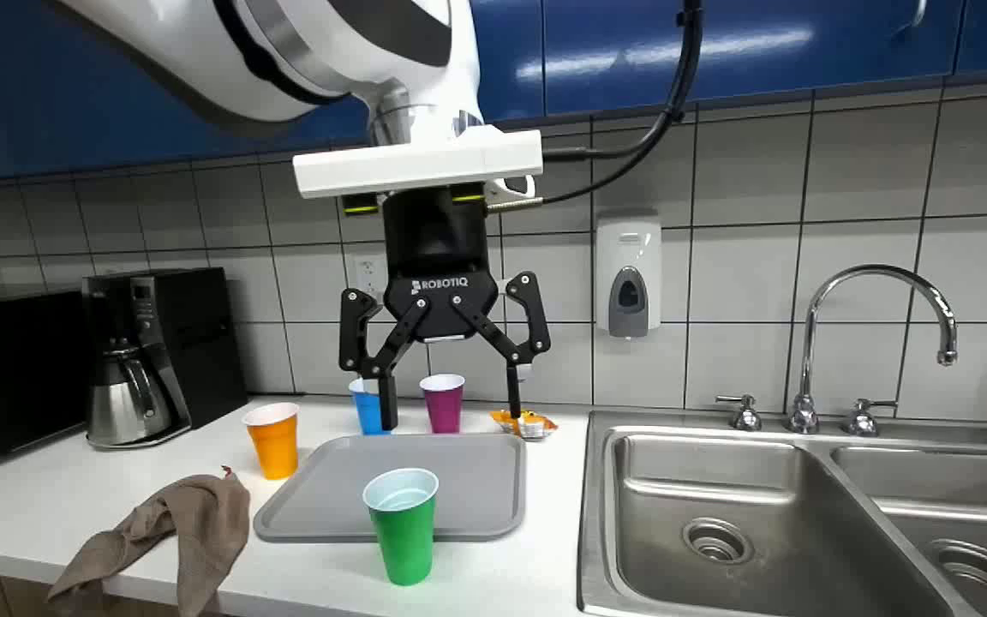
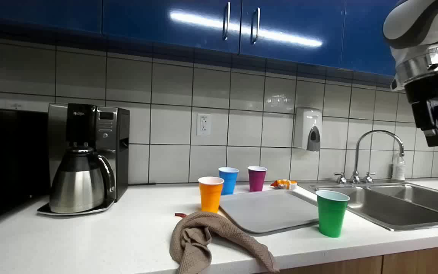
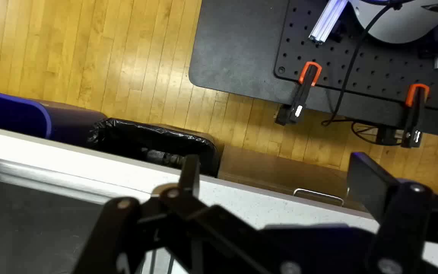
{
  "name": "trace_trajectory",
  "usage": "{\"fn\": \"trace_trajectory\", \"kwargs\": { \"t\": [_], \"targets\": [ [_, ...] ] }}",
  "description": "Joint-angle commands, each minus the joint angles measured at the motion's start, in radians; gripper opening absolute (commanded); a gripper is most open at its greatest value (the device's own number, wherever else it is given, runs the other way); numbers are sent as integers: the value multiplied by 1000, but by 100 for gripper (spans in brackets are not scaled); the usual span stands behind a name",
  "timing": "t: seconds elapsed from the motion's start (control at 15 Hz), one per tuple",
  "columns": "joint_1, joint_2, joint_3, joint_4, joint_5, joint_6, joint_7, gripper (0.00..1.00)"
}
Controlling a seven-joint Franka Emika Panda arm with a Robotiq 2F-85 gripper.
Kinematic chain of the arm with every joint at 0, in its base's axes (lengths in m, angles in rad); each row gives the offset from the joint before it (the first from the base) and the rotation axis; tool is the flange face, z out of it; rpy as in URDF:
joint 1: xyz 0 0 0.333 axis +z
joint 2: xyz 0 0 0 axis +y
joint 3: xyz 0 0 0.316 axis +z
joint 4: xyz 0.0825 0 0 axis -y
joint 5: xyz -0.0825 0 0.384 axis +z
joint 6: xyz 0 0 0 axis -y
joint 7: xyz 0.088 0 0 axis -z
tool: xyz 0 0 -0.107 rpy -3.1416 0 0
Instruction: Put the cups on the grey tray.
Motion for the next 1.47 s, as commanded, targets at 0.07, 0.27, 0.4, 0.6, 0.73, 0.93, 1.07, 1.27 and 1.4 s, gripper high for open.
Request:
{"fn": "trace_trajectory", "kwargs": {
  "t": [0.07,0.27,0.4,0.6,0.73,0.93,1.07,1.27,1.4],
  "targets": [
    [5,0,-3,3,-1,-4,2,100],
    [5,0,-3,3,-1,-4,2,100],
    [5,0,-3,3,-1,-4,2,100],
    [5,0,-3,3,-1,-4,2,100],
    [5,0,-3,3,-1,-4,2,100],
    [5,3,-3,-1,-1,-3,5,100],
    [6,6,-2,-16,-1,26,19,100],
    [9,14,1,-50,5,93,43,100],
    [10,23,3,-71,12,144,59,100]
  ]
}}
